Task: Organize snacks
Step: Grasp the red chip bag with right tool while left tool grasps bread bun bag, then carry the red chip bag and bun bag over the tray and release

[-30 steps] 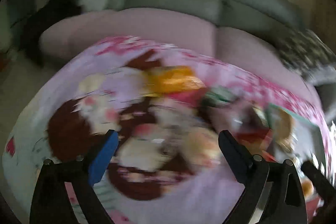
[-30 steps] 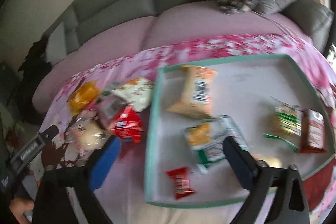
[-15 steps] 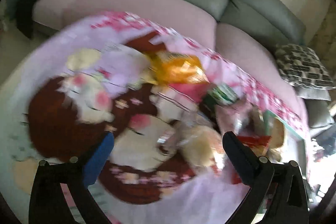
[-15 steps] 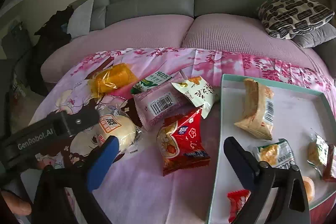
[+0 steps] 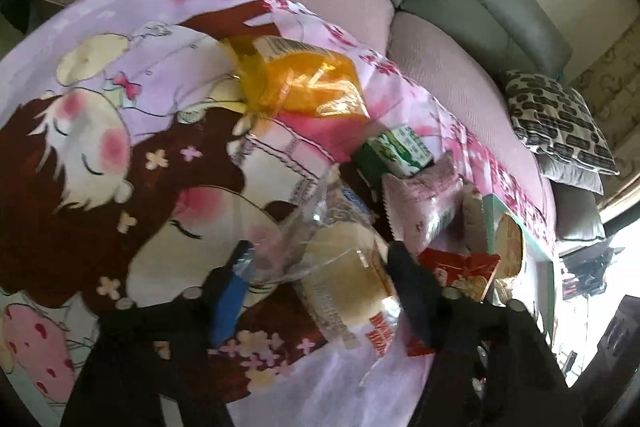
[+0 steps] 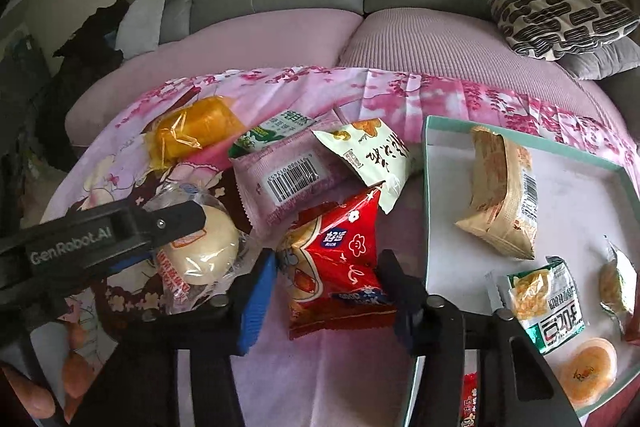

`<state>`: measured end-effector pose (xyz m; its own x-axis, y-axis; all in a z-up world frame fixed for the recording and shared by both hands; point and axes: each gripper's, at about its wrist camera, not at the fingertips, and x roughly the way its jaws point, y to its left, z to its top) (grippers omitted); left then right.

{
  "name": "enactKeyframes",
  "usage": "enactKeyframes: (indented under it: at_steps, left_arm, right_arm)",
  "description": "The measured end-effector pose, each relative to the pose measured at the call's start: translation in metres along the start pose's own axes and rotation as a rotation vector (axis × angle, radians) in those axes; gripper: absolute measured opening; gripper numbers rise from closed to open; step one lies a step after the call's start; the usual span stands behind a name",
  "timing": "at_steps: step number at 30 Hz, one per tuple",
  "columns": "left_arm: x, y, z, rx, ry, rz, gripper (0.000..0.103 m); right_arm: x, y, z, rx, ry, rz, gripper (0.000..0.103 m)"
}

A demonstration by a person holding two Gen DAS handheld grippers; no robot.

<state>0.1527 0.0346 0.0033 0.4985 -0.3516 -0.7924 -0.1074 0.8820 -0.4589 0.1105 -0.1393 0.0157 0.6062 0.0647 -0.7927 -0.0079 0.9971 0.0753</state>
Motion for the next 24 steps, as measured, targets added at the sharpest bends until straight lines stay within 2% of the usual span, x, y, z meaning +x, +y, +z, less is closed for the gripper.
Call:
enactKeyframes:
  at_steps: [1,6,15,21,24]
  left_arm:
    - [0.000,-0.001,-0.001,0.001,-0.001,-0.014,0.056]
    - [-0.008,-0.006,-0.001,0.023,-0.034,-0.019,0.046]
    - [-0.036,-0.006,0.003,0.034,-0.111,-0.004,0.042]
    - [-0.054,-0.024,0.004,0.079,-0.159,-0.030,0.042]
    - [-0.056,-0.044,0.004,0.129,-0.169,-0.054,0.042]
  right_arm:
    - [0.000,0.000,0.000,0.002,-0.001,0.004,0.049]
    - [-0.009,-0.001,0.001,0.006,-0.017,0.036,0.045]
    - [-0.040,-0.006,0.006,0.028,-0.089,0.100,0.043]
    - [-0.061,-0.031,0.014,0.096,-0.144,0.090,0.043]
    - [-0.068,-0.052,0.017,0.137,-0.170,0.052,0.043]
